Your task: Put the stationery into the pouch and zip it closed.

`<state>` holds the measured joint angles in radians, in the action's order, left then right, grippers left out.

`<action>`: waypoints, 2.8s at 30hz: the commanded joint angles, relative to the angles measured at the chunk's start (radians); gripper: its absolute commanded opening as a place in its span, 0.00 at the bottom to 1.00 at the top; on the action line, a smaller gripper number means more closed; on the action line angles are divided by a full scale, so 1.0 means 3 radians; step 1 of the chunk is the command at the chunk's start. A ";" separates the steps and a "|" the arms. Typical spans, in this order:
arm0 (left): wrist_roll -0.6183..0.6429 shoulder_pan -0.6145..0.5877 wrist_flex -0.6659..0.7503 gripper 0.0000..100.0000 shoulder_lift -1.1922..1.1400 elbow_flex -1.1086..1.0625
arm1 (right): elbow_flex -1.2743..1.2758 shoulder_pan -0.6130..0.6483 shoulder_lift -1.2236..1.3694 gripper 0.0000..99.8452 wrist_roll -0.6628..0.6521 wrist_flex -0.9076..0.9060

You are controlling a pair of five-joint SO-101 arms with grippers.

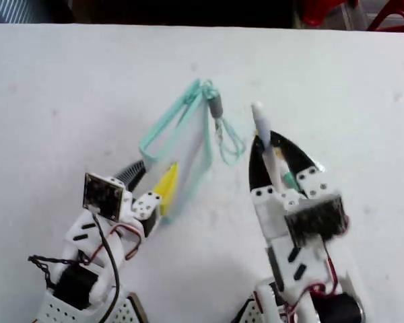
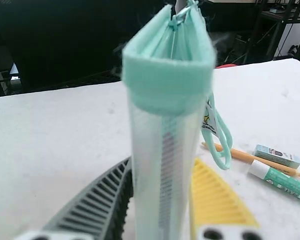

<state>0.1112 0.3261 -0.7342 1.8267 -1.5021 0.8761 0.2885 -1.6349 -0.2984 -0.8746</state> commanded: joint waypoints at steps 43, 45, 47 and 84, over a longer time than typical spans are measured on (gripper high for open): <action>-0.0276 0.0483 -0.0102 0.17 -0.0013 -0.0046 | -0.1897 0.1522 0.2949 0.02 0.0036 0.1092; -0.0276 0.0483 -0.0102 0.17 -0.0013 -0.0046 | -0.1862 0.1511 0.2933 0.02 0.0036 0.1071; -0.0276 0.0483 -0.0102 0.17 -0.0013 -0.0046 | -0.1800 0.1496 0.2856 0.02 0.0036 0.1056; -0.0271 0.0478 -0.0097 0.17 -0.0013 -0.0041 | -0.1524 0.0667 0.2350 0.02 0.0010 -0.0376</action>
<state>0.0391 0.4580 -0.7572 1.8328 -1.5175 0.4281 0.5094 -0.9337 -0.2938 -0.9805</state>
